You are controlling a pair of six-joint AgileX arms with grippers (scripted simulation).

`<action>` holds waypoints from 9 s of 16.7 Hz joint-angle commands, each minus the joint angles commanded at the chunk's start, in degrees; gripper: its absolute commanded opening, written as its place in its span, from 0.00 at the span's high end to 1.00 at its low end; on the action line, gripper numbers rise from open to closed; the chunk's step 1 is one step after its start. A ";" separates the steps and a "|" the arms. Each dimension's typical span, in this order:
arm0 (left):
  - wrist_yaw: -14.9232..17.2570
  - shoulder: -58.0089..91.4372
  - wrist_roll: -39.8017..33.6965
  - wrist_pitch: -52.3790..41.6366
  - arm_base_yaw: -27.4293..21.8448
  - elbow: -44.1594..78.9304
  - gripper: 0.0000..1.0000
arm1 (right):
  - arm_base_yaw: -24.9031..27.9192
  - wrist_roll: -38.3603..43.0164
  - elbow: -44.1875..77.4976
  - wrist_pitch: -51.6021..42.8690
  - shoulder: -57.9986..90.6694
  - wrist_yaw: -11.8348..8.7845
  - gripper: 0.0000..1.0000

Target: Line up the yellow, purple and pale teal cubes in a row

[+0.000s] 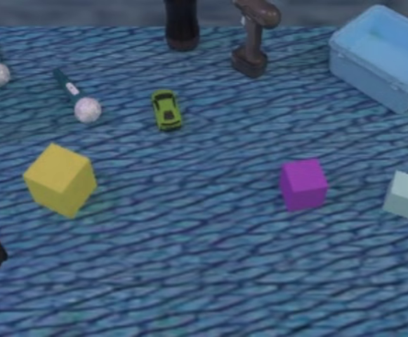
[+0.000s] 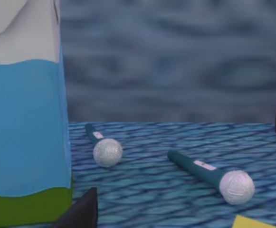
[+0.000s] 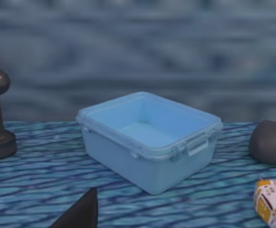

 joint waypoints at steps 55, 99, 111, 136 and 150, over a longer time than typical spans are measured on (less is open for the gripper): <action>0.00 0.00 0.00 0.00 0.00 0.00 0.00 | 8.23 -57.46 73.71 -44.54 119.17 0.11 0.38; 0.00 0.00 0.00 0.00 0.00 0.00 0.00 | 39.81 -48.56 76.27 -63.12 103.03 -0.64 1.00; 0.00 0.00 0.00 0.00 0.00 0.00 0.00 | 41.92 -47.75 69.79 -53.67 105.19 -0.64 1.00; 0.00 0.00 0.00 0.00 0.00 0.00 0.00 | 42.08 -47.71 65.34 -47.68 107.37 -0.60 0.00; 0.00 0.00 0.00 0.00 0.00 0.00 0.00 | 42.33 -48.05 75.29 -63.06 101.94 -0.63 0.00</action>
